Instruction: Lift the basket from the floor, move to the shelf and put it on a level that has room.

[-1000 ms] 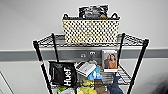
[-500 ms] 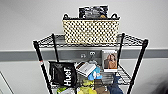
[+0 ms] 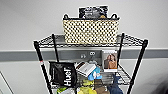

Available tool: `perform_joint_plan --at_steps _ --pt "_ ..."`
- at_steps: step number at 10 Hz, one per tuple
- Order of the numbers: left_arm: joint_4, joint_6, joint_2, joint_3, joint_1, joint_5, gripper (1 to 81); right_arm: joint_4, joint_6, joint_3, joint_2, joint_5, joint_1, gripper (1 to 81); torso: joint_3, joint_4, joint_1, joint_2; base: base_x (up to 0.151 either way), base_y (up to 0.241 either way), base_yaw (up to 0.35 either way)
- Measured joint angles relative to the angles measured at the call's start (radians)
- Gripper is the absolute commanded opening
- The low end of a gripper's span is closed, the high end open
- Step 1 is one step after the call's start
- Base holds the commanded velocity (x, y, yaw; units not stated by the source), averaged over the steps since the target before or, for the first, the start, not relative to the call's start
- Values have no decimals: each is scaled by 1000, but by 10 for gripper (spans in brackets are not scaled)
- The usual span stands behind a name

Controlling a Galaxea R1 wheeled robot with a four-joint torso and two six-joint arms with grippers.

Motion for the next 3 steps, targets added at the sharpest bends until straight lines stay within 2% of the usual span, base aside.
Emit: perform_joint_plan --at_steps 3 --pt "8 0 76 -110 1 -42 811 0 -30 0 5 11 -3 811 0 0 0 0 0 0 0"
